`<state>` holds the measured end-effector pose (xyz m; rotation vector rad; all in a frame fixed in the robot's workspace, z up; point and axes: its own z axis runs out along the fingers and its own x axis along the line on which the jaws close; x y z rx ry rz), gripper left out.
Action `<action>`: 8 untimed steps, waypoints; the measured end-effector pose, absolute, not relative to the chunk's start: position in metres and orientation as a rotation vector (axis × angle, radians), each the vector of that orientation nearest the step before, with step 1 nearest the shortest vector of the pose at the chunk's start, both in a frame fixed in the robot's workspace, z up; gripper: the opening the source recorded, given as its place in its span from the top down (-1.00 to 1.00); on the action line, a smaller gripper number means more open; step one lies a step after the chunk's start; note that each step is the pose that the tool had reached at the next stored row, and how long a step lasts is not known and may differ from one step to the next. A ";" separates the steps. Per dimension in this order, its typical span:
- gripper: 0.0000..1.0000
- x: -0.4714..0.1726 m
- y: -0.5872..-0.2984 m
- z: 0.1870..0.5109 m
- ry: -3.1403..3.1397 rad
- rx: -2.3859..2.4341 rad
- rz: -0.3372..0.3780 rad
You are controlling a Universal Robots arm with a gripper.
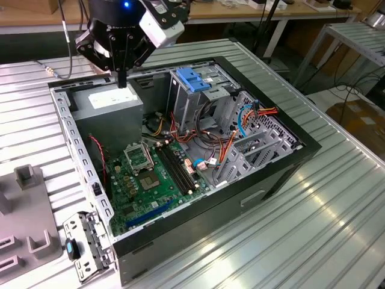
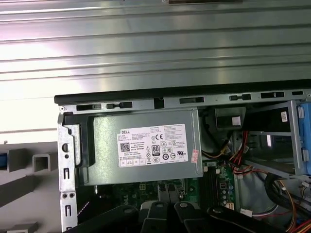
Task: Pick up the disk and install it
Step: 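Reach for the disk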
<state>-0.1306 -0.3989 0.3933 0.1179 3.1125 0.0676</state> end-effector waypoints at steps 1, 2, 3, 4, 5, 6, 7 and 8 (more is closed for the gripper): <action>0.79 -0.131 -0.399 0.393 3.112 0.118 0.068; 0.79 -0.132 -0.399 0.393 3.113 0.118 0.068; 0.79 -0.132 -0.399 0.393 3.113 0.118 0.068; 0.79 -0.133 -0.399 0.393 3.112 0.118 0.068; 0.79 -0.133 -0.399 0.393 3.112 0.118 0.068; 0.79 -0.134 -0.399 0.393 3.112 0.118 0.068; 0.79 -0.134 -0.399 0.393 3.112 0.118 0.068; 0.79 -0.135 -0.399 0.393 3.112 0.118 0.068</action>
